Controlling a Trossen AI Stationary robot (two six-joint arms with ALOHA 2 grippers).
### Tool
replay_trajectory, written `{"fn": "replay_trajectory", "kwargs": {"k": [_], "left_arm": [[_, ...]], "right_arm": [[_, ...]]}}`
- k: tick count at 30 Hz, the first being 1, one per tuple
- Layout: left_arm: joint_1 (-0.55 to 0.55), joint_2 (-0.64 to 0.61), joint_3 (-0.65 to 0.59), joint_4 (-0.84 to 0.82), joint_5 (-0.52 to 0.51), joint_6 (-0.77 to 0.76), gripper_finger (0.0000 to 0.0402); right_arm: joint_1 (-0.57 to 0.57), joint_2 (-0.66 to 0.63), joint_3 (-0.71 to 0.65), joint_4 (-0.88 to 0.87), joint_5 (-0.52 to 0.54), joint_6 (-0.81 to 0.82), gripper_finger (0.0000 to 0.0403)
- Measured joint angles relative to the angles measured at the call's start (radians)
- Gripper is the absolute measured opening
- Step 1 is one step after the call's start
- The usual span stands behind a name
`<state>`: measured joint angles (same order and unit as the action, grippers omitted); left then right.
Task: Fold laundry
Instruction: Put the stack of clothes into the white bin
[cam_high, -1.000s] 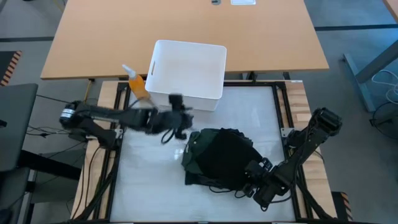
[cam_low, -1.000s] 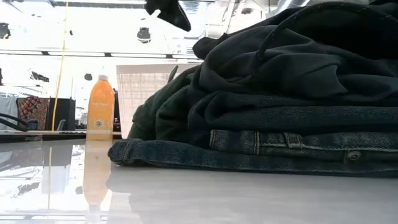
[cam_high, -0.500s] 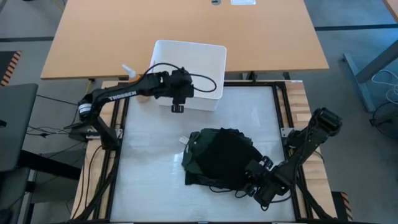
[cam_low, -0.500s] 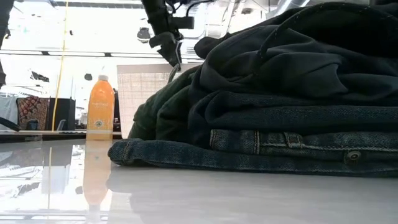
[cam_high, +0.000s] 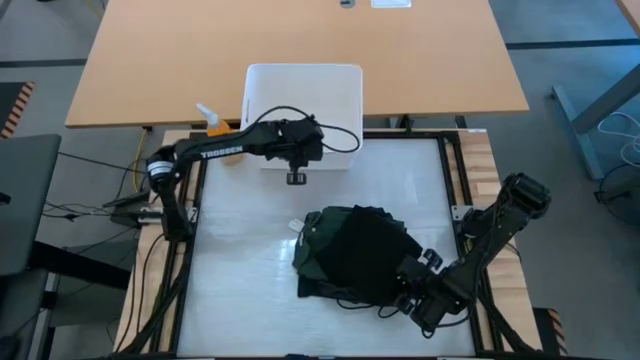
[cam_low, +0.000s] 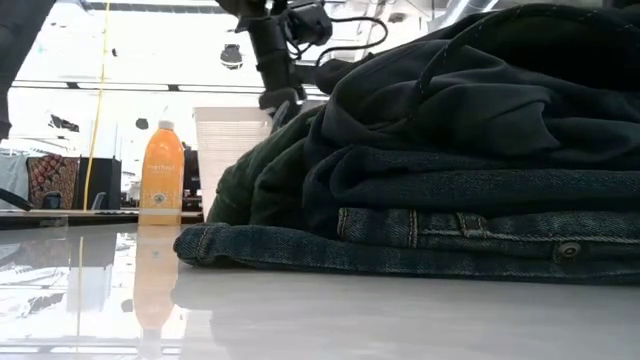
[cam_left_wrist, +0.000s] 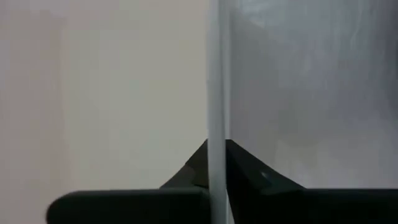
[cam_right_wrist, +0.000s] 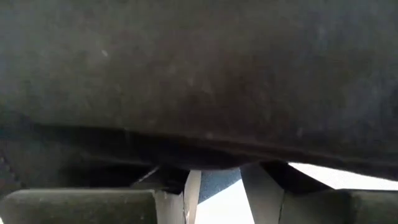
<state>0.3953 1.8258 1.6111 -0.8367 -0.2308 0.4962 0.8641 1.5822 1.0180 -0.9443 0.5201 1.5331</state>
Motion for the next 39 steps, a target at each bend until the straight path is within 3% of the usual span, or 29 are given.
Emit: {"fn": "replay_trajectory", "kwargs": {"k": [12, 25, 39], "left_arm": [[-0.025, 0.112, 0.233, -0.037, 0.022, 0.016, 0.0002], [-0.024, 0.126, 0.232, -0.020, 0.059, -0.090, 0.0003], [-0.030, 0.120, 0.234, -0.042, 0.052, -0.126, 0.0119]], "right_arm": [[-0.012, 0.000, 0.000, -0.018, -0.018, 0.012, 0.0134], [-0.014, 0.000, 0.000, -0.020, -0.022, 0.006, 0.0134], [-0.013, 0.000, 0.000, -0.020, -0.023, 0.002, 0.0134]]}}
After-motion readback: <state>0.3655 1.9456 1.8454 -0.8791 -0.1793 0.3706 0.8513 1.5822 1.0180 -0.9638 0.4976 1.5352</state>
